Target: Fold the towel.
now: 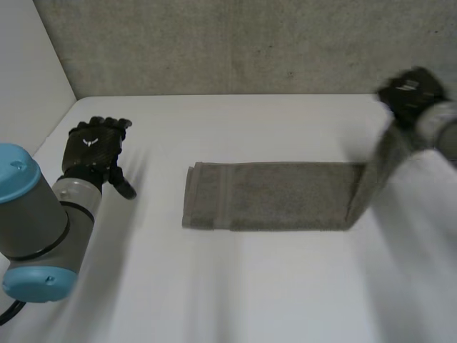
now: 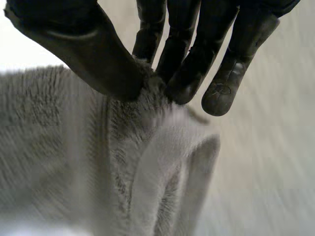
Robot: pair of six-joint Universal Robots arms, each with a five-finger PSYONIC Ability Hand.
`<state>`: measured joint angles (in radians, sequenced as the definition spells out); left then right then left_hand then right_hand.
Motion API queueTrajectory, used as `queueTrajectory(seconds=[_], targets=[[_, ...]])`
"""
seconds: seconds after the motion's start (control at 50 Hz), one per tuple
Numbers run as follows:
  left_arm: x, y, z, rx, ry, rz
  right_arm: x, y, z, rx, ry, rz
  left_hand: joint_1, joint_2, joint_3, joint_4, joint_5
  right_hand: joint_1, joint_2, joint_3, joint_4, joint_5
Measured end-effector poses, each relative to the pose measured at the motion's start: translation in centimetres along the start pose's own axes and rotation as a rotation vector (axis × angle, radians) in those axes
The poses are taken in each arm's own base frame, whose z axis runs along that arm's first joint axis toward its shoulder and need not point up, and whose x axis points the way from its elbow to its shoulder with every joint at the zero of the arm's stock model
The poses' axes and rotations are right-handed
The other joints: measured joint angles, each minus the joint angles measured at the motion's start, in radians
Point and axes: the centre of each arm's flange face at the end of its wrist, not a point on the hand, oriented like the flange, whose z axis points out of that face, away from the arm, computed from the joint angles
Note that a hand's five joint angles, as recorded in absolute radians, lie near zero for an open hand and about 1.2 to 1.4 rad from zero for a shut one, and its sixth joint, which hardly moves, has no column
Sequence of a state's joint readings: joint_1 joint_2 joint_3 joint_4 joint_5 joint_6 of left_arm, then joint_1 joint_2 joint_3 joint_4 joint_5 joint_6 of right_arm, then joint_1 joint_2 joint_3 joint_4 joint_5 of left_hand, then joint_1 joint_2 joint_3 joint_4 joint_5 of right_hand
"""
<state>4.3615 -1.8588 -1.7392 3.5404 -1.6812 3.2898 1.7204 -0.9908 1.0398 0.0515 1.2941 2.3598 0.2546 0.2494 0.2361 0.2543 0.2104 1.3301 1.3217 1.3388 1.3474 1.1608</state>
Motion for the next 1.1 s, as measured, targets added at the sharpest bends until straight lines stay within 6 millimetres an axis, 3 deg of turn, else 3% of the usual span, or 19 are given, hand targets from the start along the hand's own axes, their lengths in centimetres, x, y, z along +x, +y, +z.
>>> queueTrajectory(seconds=[0.04,0.1,0.16,0.2,0.22,0.26,0.28,0.32,0.36,0.42,0.52,0.66,0.7,0.78,0.82,0.9,0.98,1.04,1.1], targets=[[0.1,-0.6,0.0,0.011,0.004,-0.007,-3.5,-3.9,-0.4,0.116,-0.088,0.021,0.0,0.0,0.0,0.0,0.0,0.002,0.0,0.0,0.0,0.0],[0.3,-1.2,0.0,0.023,0.01,-0.02,-8.1,-8.1,-1.7,0.242,-0.204,0.053,0.0,0.0,0.0,0.0,0.0,0.002,0.0,0.0,0.0,0.0],[0.6,-1.5,0.0,0.031,0.016,-0.038,-13.3,-10.9,-3.4,0.317,-0.336,0.09,0.0,0.0,0.0,0.0,0.0,0.002,0.0,0.0,0.0,0.0],[0.7,-1.6,0.0,0.033,0.021,-0.048,-17.1,-11.7,-4.7,0.333,-0.432,0.117,0.0,0.0,0.0,0.0,0.0,0.002,0.0,0.0,0.0,0.0],[0.8,-1.6,0.0,0.033,0.023,-0.05,-18.0,-11.7,-5.0,0.332,-0.453,0.123,0.0,0.0,0.0,0.0,0.0,-0.026,-0.027,-0.026,-0.029,-0.031],[1.0,-1.5,-0.1,0.031,0.03,-0.055,-20.6,-11.6,-6.0,0.317,-0.519,0.142,0.0,0.0,0.0,0.0,0.0,-0.411,-0.425,-0.41,-0.418,-0.43],[1.1,-1.5,-0.1,0.03,0.032,-0.055,-21.1,-11.5,-6.2,0.31,-0.53,0.147,0.0,0.0,0.0,0.0,0.0,-0.495,-0.51,-0.492,-0.479,-0.494],[1.4,-1.3,-0.2,0.025,0.041,-0.055,-22.1,-11.0,-6.6,0.282,-0.549,0.161,0.0,0.0,0.0,0.0,0.0,-0.89,-0.912,-0.886,-0.894,-0.936],[1.7,-1.1,-0.3,0.019,0.049,-0.053,-22.0,-10.5,-6.5,0.249,-0.535,0.173,0.0,0.0,0.0,0.0,0.0,-1.044,-1.053,-1.053,-1.061,-1.084],[2.2,-0.7,-0.4,0.008,0.064,-0.049,-20.7,-9.1,-6.2,0.169,-0.486,0.196,0.0,0.0,0.0,0.0,0.0,-1.087,-1.072,-1.094,-1.091,-1.103],[3.3,0.1,-0.7,-0.01,0.097,-0.041,-17.5,-4.7,-6.2,-0.031,-0.4,0.252,0.0,0.0,0.0,0.0,0.0,-1.095,-1.072,-1.094,-1.091,-1.103],[5.0,1.0,-1.4,-0.035,0.15,-0.031,-15.4,1.1,-7.5,-0.179,-0.356,0.313,-0.001,0.0,0.0,0.0,0.0,-1.033,-1.03,-1.045,-1.052,-1.03],[5.4,1.2,-1.6,-0.04,0.162,-0.028,-15.0,2.4,-7.7,-0.192,-0.341,0.323,-0.001,0.0,0.0,0.0,0.0,-0.87,-0.869,-0.882,-0.902,-0.869],[6.0,1.7,-1.9,-0.051,0.18,-0.024,-14.2,4.4,-7.5,-0.196,-0.293,0.332,-0.001,0.0,0.0,0.0,0.0,-0.217,-0.206,-0.225,-0.23,-0.202],[6.1,1.9,-2.0,-0.057,0.185,-0.022,-13.6,5.1,-7.2,-0.194,-0.266,0.331,-0.001,0.0,0.0,0.0,0.0,-0.088,-0.003,-0.017,-0.026,-0.022],[6.2,2.0,-2.1,-0.063,0.186,-0.02,-12.5,5.1,-6.7,-0.178,-0.222,0.319,-0.001,0.0,0.0,0.0,0.0,-0.061,0.013,0.002,0.0,-0.002],[6.1,1.7,-2.0,-0.055,0.183,-0.022,-10.9,3.6,-6.3,-0.128,-0.176,0.288,-0.001,0.0,0.0,0.0,0.0,-0.056,0.013,0.002,0.0,-0.002],[6.0,0.9,-1.9,-0.032,0.177,-0.029,-10.1,1.3,-6.0,-0.053,-0.16,0.256,-0.001,0.0,0.0,0.0,0.0,-0.051,0.013,0.002,0.0,-0.002],[5.7,-0.4,-1.7,0.008,0.165,-0.041,-11.0,-2.4,-5.9,0.072,-0.208,0.222,-0.001,0.0,0.0,0.0,0.0,-0.048,0.013,0.002,0.0,-0.002]])
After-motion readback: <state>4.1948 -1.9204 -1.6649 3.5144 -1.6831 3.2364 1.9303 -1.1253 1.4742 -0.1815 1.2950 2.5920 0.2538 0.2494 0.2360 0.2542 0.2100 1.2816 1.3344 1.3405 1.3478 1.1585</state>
